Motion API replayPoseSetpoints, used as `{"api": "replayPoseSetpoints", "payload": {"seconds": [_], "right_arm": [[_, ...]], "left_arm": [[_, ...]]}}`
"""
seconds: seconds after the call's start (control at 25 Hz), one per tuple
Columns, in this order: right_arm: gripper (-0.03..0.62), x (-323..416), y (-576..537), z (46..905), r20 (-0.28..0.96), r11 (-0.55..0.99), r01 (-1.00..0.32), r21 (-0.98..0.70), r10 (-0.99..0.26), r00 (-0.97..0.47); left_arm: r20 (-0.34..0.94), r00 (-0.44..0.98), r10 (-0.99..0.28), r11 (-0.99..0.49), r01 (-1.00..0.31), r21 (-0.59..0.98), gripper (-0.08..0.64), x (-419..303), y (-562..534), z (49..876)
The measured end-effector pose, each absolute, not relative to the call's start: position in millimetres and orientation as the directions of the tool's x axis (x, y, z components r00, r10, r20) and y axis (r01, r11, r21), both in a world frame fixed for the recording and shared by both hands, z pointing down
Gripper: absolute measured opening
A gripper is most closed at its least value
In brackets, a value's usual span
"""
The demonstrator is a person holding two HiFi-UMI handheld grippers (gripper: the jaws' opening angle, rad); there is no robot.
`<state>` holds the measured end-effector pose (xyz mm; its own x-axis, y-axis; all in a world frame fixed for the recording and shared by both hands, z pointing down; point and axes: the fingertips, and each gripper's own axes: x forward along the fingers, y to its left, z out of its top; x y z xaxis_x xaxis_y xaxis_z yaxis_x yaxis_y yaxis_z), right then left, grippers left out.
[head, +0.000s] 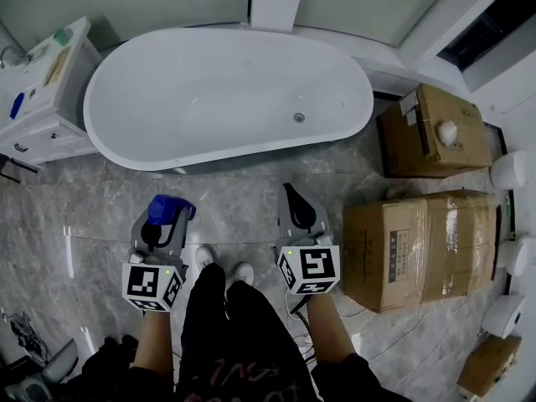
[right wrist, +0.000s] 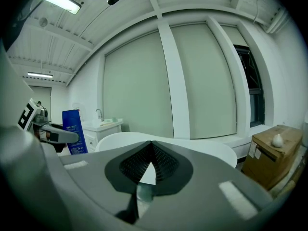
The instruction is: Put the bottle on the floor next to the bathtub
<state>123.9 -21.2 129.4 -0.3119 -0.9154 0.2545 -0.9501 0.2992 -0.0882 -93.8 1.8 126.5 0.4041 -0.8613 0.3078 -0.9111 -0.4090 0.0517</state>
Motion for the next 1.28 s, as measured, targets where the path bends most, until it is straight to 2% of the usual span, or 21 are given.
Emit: {"api": "replayPoseSetpoints", "payload": {"seconds": [1.28], "right_arm": [[0.026, 104.4, -78.8, 246.0, 0.307, 0.270, -0.958, -0.097, -0.908, -0.287]], "left_arm": [[0.302, 0.346, -0.888, -0.344, -0.937, 0.061, 0.169, -137.2, -52.5, 240.0]]}}
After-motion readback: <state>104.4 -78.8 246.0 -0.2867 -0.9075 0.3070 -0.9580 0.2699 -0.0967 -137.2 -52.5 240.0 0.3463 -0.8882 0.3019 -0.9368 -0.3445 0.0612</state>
